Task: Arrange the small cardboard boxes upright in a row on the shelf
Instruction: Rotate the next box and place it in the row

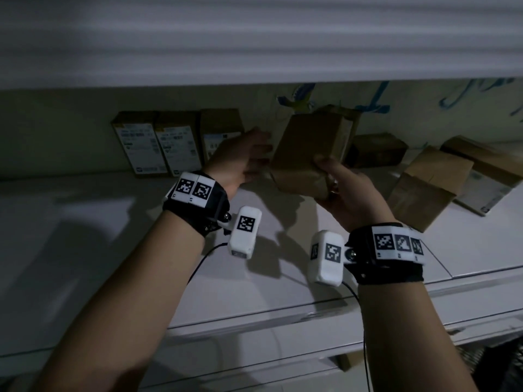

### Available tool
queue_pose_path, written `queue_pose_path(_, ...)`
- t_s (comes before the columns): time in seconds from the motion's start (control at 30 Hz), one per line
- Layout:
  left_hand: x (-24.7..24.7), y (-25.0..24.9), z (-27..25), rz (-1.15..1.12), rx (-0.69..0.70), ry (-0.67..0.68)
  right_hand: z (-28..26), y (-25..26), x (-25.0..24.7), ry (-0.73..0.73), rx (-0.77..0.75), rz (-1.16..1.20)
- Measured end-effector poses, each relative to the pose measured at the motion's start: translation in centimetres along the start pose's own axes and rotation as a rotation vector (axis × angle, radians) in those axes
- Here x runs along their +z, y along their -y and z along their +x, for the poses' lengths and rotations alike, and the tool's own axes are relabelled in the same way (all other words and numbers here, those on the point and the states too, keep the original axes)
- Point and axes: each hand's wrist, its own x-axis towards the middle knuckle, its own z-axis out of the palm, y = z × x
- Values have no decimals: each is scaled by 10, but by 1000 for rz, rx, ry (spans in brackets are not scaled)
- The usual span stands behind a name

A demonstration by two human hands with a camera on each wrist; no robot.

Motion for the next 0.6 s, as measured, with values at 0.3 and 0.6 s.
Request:
queue_pose_path(0.3,38,14,-29,48,68,-7,-9,-1,0,35,-203,-81)
queue_pose_path(0.6,55,25,-43,-80,-19,-118,-21,19,-15,211,-276,-335)
